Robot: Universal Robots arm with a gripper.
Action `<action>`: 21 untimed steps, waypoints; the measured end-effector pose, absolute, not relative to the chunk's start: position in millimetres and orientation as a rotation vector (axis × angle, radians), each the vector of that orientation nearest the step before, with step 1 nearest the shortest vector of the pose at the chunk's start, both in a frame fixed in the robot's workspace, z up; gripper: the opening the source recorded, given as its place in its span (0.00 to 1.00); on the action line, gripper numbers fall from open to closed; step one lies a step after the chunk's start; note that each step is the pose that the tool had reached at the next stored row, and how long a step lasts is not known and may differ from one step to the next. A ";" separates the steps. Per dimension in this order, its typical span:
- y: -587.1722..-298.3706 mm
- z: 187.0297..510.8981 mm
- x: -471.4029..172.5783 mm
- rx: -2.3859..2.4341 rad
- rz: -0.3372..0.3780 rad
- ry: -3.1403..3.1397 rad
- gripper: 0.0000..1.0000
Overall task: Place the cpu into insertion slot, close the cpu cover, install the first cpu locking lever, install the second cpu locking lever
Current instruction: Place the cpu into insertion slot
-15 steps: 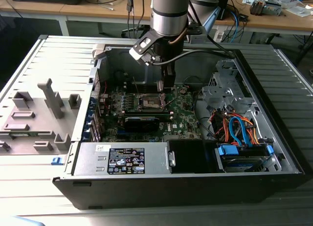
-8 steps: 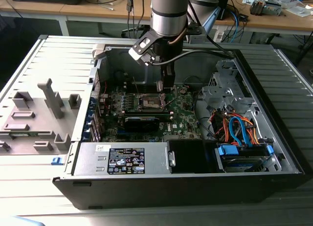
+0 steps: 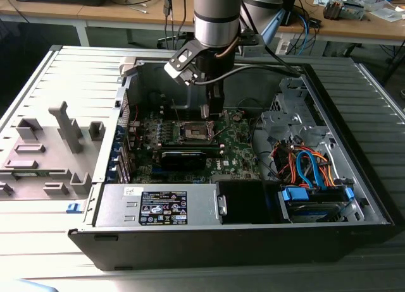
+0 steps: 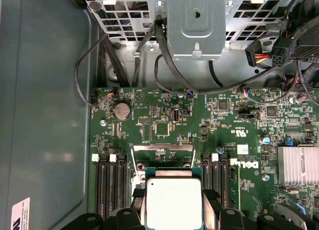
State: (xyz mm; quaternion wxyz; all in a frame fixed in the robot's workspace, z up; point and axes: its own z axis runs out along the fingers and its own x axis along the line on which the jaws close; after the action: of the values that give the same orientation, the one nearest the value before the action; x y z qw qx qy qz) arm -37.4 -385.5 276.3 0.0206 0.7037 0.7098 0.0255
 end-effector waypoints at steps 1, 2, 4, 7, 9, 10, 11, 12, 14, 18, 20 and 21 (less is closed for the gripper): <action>-385.5 276.2 -37.6 2.182 0.079 2.201 0.54; -385.5 276.2 -37.7 2.182 0.079 2.201 0.54; -385.5 276.1 -38.0 2.182 0.079 2.201 0.54; -385.5 276.0 -38.4 2.182 0.079 2.201 0.54; -385.5 275.9 -38.7 2.182 0.079 2.201 0.54; -385.5 275.8 -39.0 2.182 0.079 2.201 0.54; -385.5 275.8 -39.2 2.182 0.079 2.201 0.54; -385.5 275.8 -39.3 2.182 0.079 2.201 0.54; -385.5 275.7 -39.7 2.182 0.079 2.201 0.54; -385.5 275.4 -40.8 2.182 0.079 2.201 0.54; -385.5 275.4 -41.2 2.182 0.079 2.201 0.54; -385.5 275.3 -41.3 2.182 0.079 2.201 0.54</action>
State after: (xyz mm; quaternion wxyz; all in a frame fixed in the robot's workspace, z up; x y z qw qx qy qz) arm -41.3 -385.5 275.3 0.0206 0.7037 0.7098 0.0255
